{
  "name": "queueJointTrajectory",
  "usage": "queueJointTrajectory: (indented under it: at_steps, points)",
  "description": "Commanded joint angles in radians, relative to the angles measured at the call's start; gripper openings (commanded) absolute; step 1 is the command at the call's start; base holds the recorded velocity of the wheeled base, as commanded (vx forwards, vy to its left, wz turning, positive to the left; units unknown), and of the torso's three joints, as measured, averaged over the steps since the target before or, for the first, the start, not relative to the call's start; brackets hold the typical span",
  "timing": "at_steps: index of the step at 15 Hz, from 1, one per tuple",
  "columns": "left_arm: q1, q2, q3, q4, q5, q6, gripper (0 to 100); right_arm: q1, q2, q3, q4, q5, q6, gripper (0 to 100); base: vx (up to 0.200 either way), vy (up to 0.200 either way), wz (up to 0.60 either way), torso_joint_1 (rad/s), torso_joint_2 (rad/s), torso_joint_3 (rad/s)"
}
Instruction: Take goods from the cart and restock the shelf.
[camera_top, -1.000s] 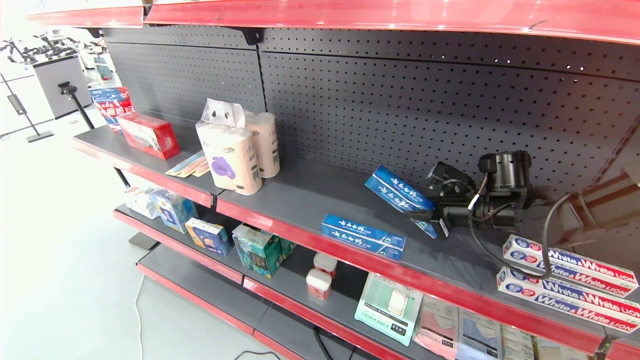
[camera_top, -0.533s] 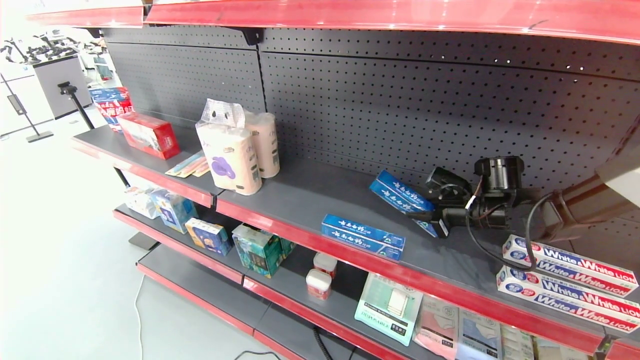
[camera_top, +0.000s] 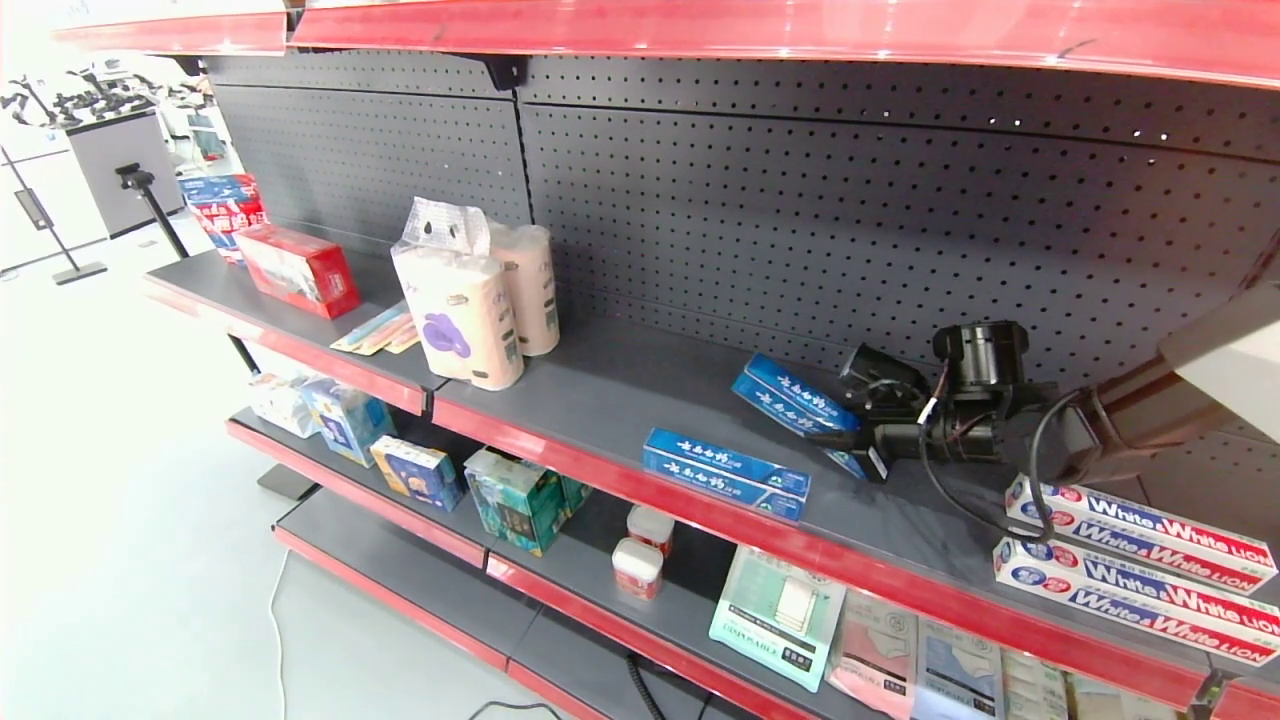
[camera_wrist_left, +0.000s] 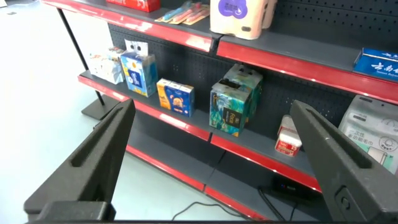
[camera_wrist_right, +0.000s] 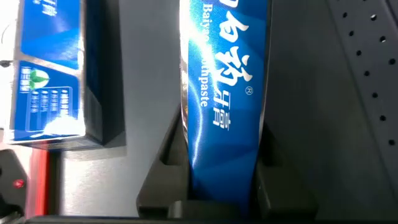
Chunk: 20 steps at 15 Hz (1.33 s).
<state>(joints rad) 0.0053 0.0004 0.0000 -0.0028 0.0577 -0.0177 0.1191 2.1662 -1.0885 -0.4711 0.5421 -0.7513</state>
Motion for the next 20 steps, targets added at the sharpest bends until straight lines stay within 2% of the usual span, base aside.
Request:
queueJointTrajectory:
  at_steps: [1, 13, 20]
  points:
    - [0.001, 0.000, 0.000, 0.000, 0.001, -0.001, 100, 0.004, 0.006, -0.002, -0.001, 0.001, -0.005, 0, 0.000, 0.000, 0.00, 0.000, 0.00, 0.000]
    - [0.001, 0.000, 0.000, 0.000, 0.001, -0.001, 100, -0.003, 0.029, -0.030, -0.001, -0.004, -0.117, 0, 0.000, 0.000, 0.00, 0.000, 0.00, 0.000]
    - [0.001, 0.000, 0.000, 0.000, 0.001, -0.001, 100, 0.002, 0.026, -0.011, 0.002, -0.014, -0.114, 0, 0.000, 0.000, 0.00, 0.000, 0.00, 0.000]
